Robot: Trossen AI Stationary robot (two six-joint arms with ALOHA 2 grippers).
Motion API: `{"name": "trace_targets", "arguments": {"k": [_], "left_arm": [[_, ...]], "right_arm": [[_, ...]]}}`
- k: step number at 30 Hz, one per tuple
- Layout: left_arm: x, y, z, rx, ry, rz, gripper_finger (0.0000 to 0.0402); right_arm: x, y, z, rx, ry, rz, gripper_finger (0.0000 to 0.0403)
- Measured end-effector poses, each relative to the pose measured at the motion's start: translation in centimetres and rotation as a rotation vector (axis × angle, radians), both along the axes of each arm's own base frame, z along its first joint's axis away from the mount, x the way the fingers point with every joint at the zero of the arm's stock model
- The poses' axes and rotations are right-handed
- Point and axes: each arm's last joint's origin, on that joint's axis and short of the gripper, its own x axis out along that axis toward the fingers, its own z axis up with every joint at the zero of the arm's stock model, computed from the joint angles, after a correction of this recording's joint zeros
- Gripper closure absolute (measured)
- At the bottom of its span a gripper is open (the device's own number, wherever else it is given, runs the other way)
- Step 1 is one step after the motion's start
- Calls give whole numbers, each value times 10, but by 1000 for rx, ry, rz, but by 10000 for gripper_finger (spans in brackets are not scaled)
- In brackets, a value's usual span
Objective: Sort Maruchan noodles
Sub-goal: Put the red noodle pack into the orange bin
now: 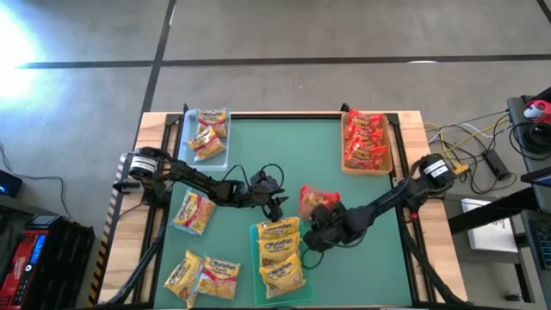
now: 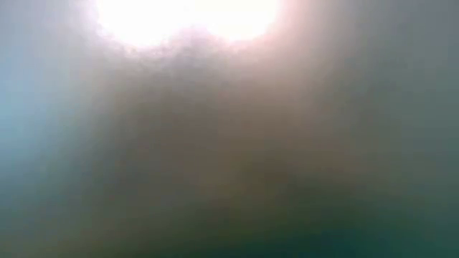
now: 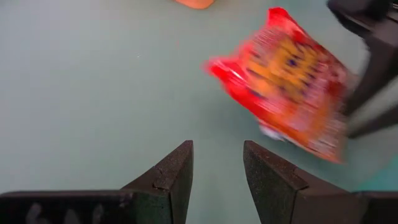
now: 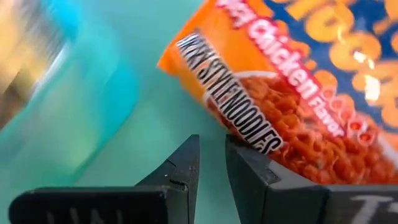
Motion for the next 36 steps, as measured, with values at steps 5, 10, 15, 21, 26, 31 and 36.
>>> {"name": "trace_targets", "arguments": {"k": [5,10,15,21,26,31,36], "left_arm": [[0,0,0,1,0,0,277],[0,0,0,4,2,-2,277],[-1,-3,-1,4,5,-10,277],[-1,-2,-1,11,5,-14,277],[4,5,6,57,-58,-23,277],[8,16,14,82,-141,-7,277],[10,27,17,84,-171,26,277]], "right_arm": [[13,-34,-1,-183,-1,-30,335],[22,-72,4,-286,48,-38,335],[26,-80,22,-161,46,90,335],[18,-72,45,-143,14,213,335],[0,-71,63,-122,49,179,335],[-27,-78,77,-137,143,55,335],[-44,-83,79,-168,250,-37,335]]}}
